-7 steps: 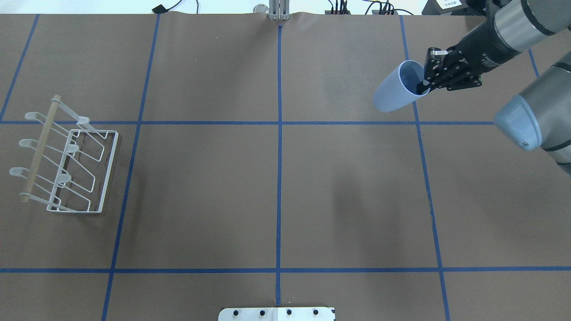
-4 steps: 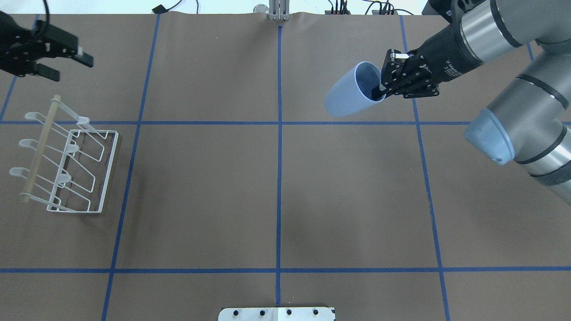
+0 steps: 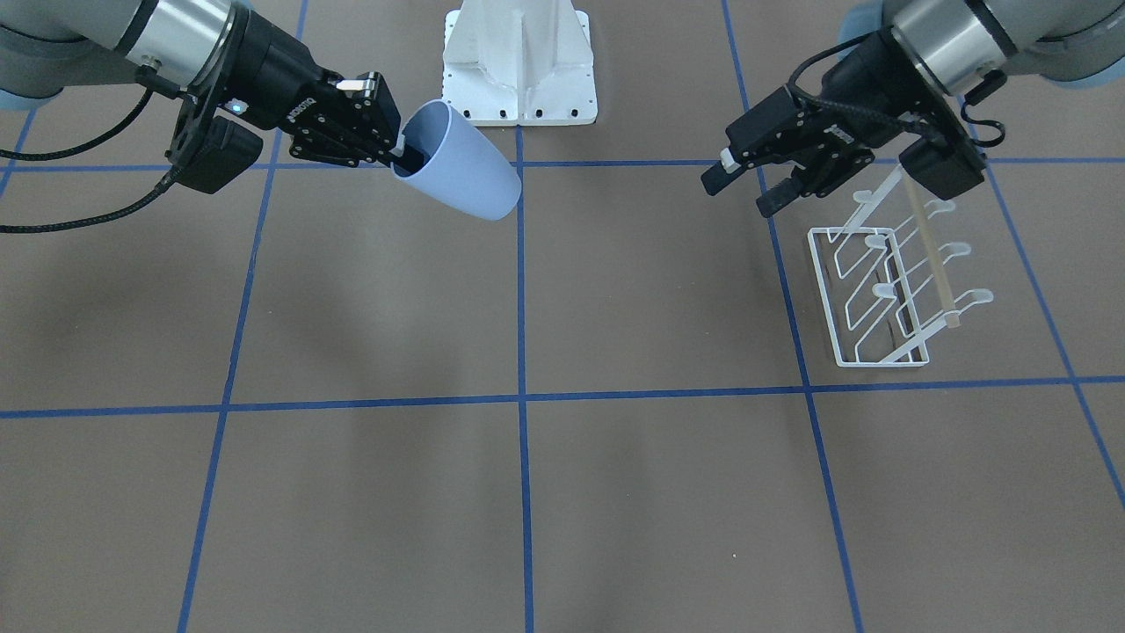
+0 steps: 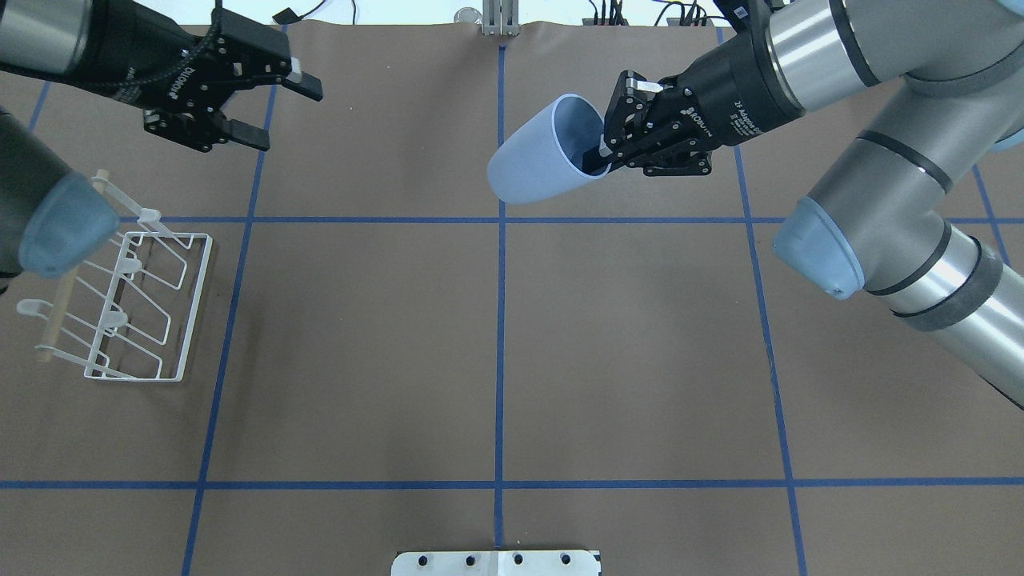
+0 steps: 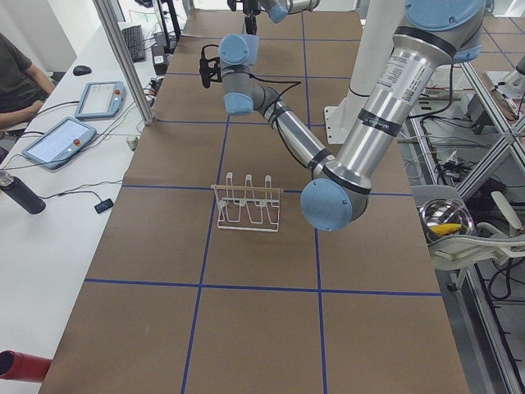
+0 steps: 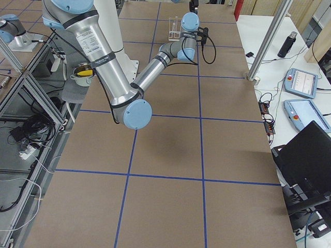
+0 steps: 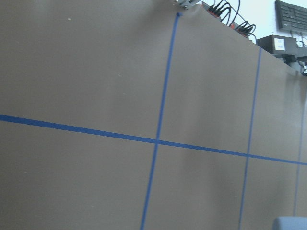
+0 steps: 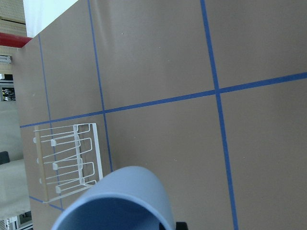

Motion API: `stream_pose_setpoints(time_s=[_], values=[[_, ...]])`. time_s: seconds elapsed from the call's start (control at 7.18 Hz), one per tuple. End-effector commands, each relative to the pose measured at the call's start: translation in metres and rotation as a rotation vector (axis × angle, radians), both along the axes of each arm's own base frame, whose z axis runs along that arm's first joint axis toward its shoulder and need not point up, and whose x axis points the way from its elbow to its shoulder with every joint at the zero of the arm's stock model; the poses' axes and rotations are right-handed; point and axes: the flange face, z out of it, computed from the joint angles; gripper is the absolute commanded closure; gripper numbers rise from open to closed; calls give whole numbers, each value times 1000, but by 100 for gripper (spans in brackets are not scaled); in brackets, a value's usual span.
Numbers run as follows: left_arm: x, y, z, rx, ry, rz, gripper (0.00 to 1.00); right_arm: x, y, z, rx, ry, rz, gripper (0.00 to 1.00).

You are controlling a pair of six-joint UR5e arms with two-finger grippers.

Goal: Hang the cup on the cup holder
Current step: 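Lift the cup with the right gripper toward the center while the left arm approaches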

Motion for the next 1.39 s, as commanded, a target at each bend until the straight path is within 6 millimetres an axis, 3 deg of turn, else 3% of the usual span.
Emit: stream_pose_setpoints(time_s=[0.0, 0.14, 0.28, 0.42, 0.56, 0.97, 1.25], values=[[57, 37, -17, -44, 249, -109, 2, -3, 13, -8, -5, -106, 28, 100], [58, 40, -20, -65, 296, -137, 2, -5, 21, -6, -2, -160, 43, 100], [53, 42, -19, -78, 365, -138, 2, -21, 38, -11, -54, -273, 81, 100], [49, 39, -15, -129, 470, -168, 2, -45, 56, 0, -112, -432, 130, 100], [46, 34, -8, -165, 560, -186, 2, -62, 57, 15, -134, -506, 110, 100], [45, 36, 12, -221, 700, -141, 2, -70, 51, 47, -234, -669, 31, 100], [61, 47, 18, -245, 738, -80, 2, -67, 49, 36, -274, -732, 26, 100]])
